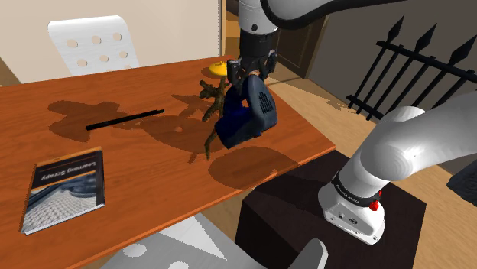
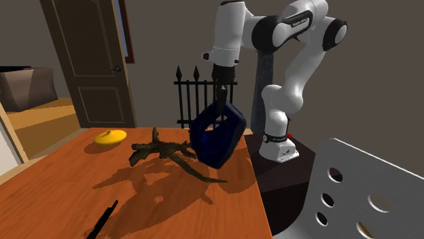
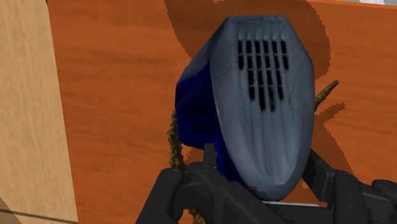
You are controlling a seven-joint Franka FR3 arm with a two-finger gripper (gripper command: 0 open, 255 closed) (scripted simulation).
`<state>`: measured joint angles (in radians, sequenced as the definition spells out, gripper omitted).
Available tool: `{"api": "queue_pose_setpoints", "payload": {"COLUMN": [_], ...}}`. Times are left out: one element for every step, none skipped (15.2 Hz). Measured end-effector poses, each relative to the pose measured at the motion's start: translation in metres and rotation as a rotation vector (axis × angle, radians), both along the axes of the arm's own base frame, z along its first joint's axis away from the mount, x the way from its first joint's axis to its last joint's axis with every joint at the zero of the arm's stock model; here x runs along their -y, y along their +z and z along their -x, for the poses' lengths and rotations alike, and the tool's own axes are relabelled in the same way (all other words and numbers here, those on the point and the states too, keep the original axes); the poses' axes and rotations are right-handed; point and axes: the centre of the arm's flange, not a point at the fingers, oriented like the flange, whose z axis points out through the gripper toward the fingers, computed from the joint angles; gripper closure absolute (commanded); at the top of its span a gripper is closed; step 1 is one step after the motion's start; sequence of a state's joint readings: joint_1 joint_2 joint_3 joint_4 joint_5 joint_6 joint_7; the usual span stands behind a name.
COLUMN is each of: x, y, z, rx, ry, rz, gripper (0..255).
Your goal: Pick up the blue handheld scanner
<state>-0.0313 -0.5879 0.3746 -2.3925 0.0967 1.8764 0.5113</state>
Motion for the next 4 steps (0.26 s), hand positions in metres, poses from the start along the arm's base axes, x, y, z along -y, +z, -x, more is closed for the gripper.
{"api": "queue_pose_setpoints", "payload": {"x": [0.000,0.000,0.000,0.001], "y": [0.005,0.010,0.016,0.019], "z": [0.000,-0.001,-0.001,-0.001], "rx": [0.000,0.000,0.000,0.000], "ry": [0.000,0.000,0.000,0.000], "rz": [0.000,0.000,0.000,0.000], "gripper": [255,255,255,255]}}
